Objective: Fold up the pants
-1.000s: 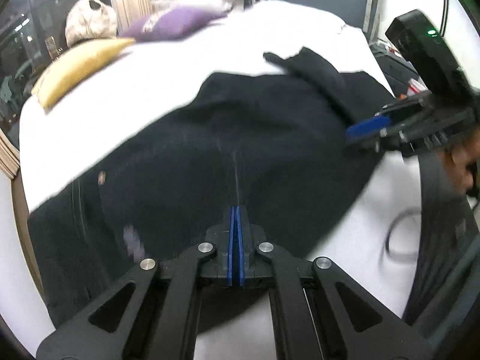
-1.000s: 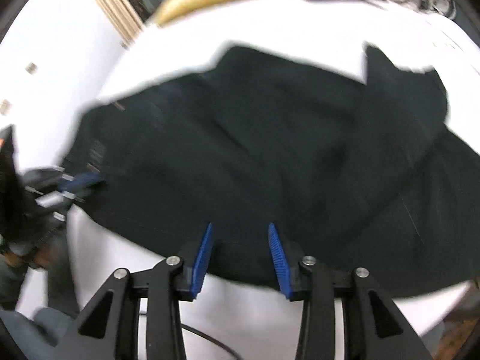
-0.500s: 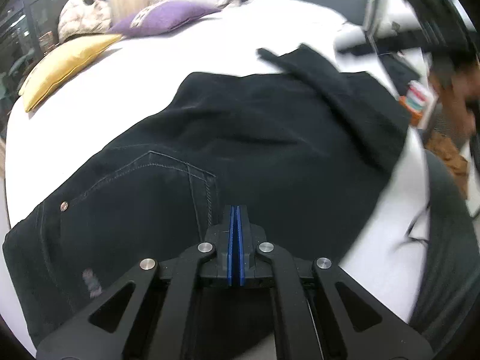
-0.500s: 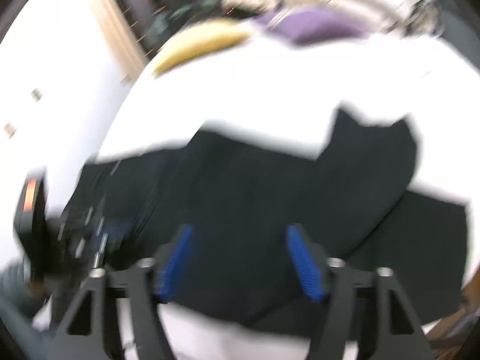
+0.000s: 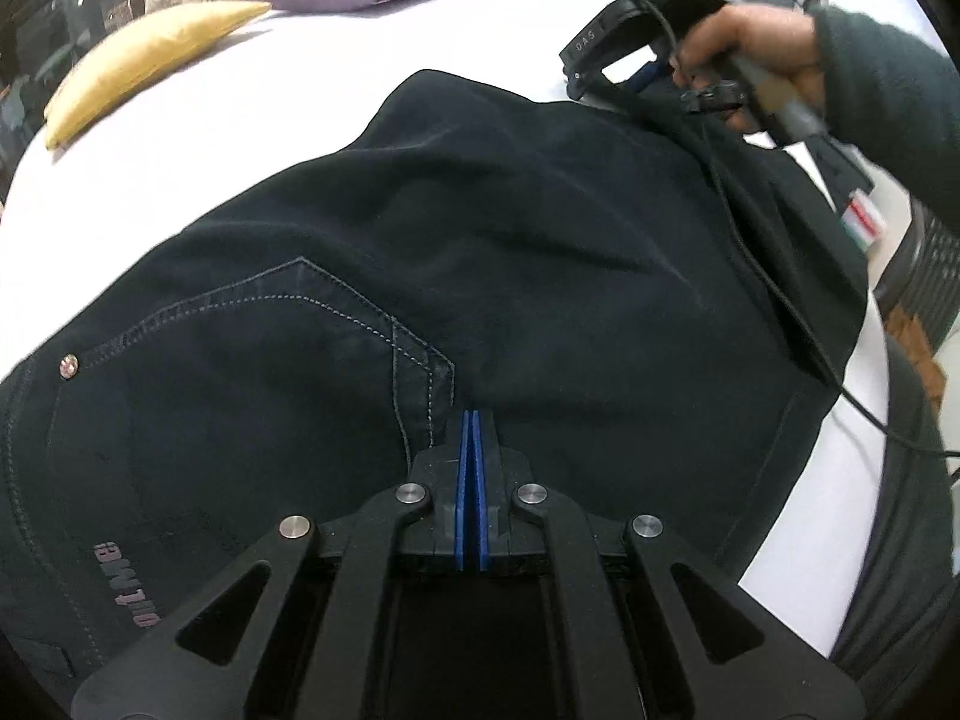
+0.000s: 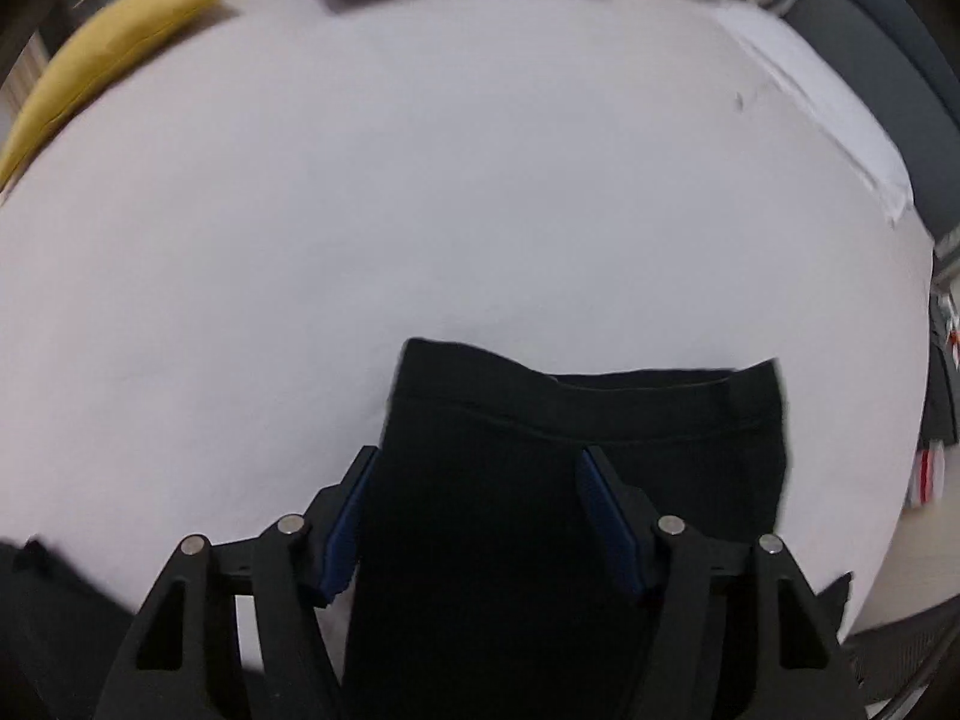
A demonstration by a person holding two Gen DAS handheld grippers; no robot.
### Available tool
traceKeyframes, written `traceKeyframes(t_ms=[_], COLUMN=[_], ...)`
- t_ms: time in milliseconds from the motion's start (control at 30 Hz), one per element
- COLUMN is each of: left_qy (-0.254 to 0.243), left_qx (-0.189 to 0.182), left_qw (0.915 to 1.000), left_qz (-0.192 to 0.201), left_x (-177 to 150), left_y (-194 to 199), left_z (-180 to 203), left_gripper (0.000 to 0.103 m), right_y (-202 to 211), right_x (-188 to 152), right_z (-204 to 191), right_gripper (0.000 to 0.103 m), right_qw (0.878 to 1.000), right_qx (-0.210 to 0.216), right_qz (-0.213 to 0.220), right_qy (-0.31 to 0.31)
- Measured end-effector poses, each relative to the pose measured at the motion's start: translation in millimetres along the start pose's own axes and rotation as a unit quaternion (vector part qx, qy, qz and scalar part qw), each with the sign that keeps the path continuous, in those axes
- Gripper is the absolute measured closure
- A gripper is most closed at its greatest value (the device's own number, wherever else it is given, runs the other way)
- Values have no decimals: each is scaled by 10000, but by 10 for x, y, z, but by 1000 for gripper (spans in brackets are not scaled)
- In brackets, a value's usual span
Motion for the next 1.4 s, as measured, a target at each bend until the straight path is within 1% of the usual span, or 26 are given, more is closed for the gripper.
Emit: traceKeyframes(t_ms=[67,133,167,233,267,333,400,500,600,667,700,733,800,833,900,967,1000,1100,1167,1233,1267,1300,1400], left_qy=[6,-12,-16,0,2,-9,-12,-7,-10,23,38,41,19,14,30,36,37,1,-19,-13,2,11,3], left_qx=[0,18,26,28,30,38,49,72,107,111,118,131,179,205,234,261,276,341,383,428,447,469,547], left_qw=[10000,10000,10000,10000,10000,10000,10000,10000,9999,9999,9999,9999,9998,9998,9997,9997,9996,9994,9993,9991,9990,9989,9985], left_qz=[23,39,44,50,55,64,65,65,52,33,25,19,6,-2,-12,-20,-23,-25,-24,-22,-23,-24,-37], left_x=[5,3,3,5,0,-24,-26,-27,-30,-29,-30,-28,-29,-27,-26,-26,-27,-25,-28,-26,-26,-28,-28], left_y=[-4,-4,-6,-9,-7,32,46,50,50,52,51,56,57,57,57,61,61,64,64,68,69,70,77], left_z=[1,4,7,1,1,-3,3,11,19,16,15,14,22,26,32,42,46,64,72,82,85,89,105], left_gripper=[102,102,102,102,102,102,102,102,102,102,102,102,102,102,102,102,102,102,102,102,102,102,102], right_y=[-9,-16,-21,-14,-17,33,78,213,466,721,870,929,1168,1219,1319,1328,1286,1090,967,892,884,871,908], right_x=[49,80,97,111,140,130,67,91,137,101,47,24,-197,-318,-662,-987,-1231,-1786,-1992,-2152,-2193,-2213,-2250], right_z=[3,5,0,11,19,125,263,412,624,848,1006,1137,1530,1634,2044,2333,2516,2803,2889,2937,2932,2921,2944], right_gripper=[39,53,57,73,75,87,92,92,93,93,93,93,93,93,93,93,93,94,97,97,97,98,98], right_qw=[10000,10000,10000,10000,10000,9997,9991,9969,9910,9829,9782,9748,9607,9567,9450,9359,9273,9086,9023,8937,8921,8913,8940], right_qx=[17,-5,9,-3,15,116,228,415,684,923,979,1010,1123,1114,1043,940,939,897,840,836,838,841,832], right_qz=[12,-7,-32,-69,-78,-63,-27,187,552,882,1046,1144,1422,1480,1653,1684,1633,1341,1217,1185,1194,1217,1283], right_qy=[-74,-37,-8,34,3,-186,-364,-647,-1011,-1324,-1502,-1630,-2101,-2245,-2622,-2949,-3236,-3852,-4051,-4245,-4277,-4286,-4212])
Point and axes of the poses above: each gripper's, at about its wrist camera, not at the fingertips, and y roughly against the way its jaws point, z to its right, x to its top, the point moved 6 cm from there along -y, roughly the way its jaws point, and after that the axes turned 11 degrees about z, right-handed, at the moved point
